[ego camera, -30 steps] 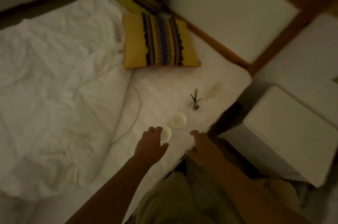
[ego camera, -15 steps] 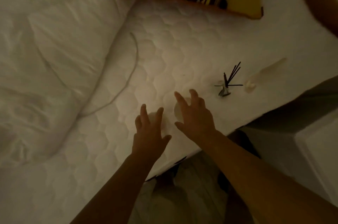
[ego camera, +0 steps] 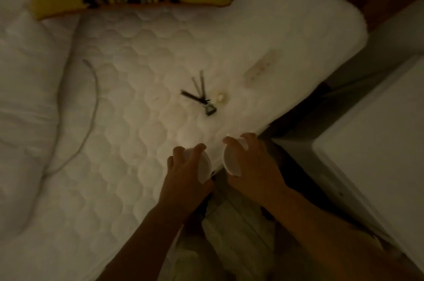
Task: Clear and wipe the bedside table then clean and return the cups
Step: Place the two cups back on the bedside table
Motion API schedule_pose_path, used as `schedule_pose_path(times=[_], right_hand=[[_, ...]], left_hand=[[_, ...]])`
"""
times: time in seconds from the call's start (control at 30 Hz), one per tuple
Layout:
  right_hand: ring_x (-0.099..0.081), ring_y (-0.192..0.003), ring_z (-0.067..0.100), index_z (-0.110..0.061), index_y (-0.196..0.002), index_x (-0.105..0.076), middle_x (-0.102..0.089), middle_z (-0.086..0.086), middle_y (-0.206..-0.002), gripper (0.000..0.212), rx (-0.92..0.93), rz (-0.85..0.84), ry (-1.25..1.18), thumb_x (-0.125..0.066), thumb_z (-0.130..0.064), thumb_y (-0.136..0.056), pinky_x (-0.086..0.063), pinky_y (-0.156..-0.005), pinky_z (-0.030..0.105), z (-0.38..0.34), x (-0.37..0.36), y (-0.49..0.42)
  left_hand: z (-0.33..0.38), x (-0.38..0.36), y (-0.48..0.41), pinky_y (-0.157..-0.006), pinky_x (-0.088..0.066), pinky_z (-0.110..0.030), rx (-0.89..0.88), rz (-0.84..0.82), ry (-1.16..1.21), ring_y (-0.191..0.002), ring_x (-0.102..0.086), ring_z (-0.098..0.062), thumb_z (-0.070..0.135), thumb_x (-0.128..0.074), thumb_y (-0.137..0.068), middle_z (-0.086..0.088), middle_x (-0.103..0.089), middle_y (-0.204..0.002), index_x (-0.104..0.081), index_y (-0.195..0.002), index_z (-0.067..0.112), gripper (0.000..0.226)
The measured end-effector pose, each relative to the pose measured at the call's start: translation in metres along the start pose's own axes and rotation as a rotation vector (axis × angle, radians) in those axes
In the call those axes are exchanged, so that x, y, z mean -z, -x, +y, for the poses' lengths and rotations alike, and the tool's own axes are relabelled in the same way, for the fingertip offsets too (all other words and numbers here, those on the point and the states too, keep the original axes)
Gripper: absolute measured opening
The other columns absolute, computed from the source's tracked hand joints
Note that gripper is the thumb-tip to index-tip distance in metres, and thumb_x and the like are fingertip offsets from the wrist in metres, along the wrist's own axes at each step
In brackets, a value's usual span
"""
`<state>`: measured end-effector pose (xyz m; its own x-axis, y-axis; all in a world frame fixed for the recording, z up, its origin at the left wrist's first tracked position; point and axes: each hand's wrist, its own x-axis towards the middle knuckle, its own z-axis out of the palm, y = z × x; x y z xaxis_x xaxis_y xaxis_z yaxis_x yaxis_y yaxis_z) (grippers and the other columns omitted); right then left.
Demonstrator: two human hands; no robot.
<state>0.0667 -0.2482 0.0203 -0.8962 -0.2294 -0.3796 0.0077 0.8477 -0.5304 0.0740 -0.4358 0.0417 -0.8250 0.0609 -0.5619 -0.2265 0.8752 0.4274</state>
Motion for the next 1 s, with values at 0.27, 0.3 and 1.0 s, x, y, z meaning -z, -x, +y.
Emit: schedule_pose_path(times=[0.27, 0.3, 1.0], right_hand=[[-0.043, -0.116, 0.024, -0.042, -0.143, -0.030, -0.031, 0.000, -0.136, 0.086, -0.404, 0.318, -0.092, -0.076, -0.038, -0.071, -0.048, -0.074, 0.030, 0.186, 0.125, 0.082], [-0.042, -0.117, 0.024, -0.043, -0.143, -0.030, -0.030, -0.001, -0.136, 0.085, -0.438, 0.351, -0.090, -0.076, -0.039, -0.071, -0.049, -0.074, 0.031, 0.204, 0.137, 0.087], [-0.040, -0.123, 0.031, -0.033, -0.148, -0.024, -0.032, 0.011, -0.143, 0.092, -0.732, 0.619, -0.038, -0.076, -0.042, -0.073, -0.058, -0.079, 0.040, 0.415, 0.211, 0.096]], left_hand=[[0.207, -0.072, -0.051, -0.084, -0.053, -0.045, -0.439, -0.098, -0.128, -0.119, -0.036, -0.029, 0.038, -0.071, -0.073, -0.003, -0.023, -0.136, -0.025, -0.141, 0.041, 0.083], [0.228, -0.079, -0.059, -0.084, -0.052, -0.047, -0.478, -0.091, -0.144, -0.120, -0.035, -0.031, 0.036, -0.070, -0.074, -0.003, -0.022, -0.136, -0.025, -0.142, 0.040, 0.082], [0.508, -0.216, -0.182, -0.096, -0.043, -0.046, -0.820, -0.122, -0.497, -0.125, -0.033, -0.036, 0.033, -0.075, -0.076, -0.011, -0.025, -0.141, -0.025, -0.144, 0.037, 0.085]])
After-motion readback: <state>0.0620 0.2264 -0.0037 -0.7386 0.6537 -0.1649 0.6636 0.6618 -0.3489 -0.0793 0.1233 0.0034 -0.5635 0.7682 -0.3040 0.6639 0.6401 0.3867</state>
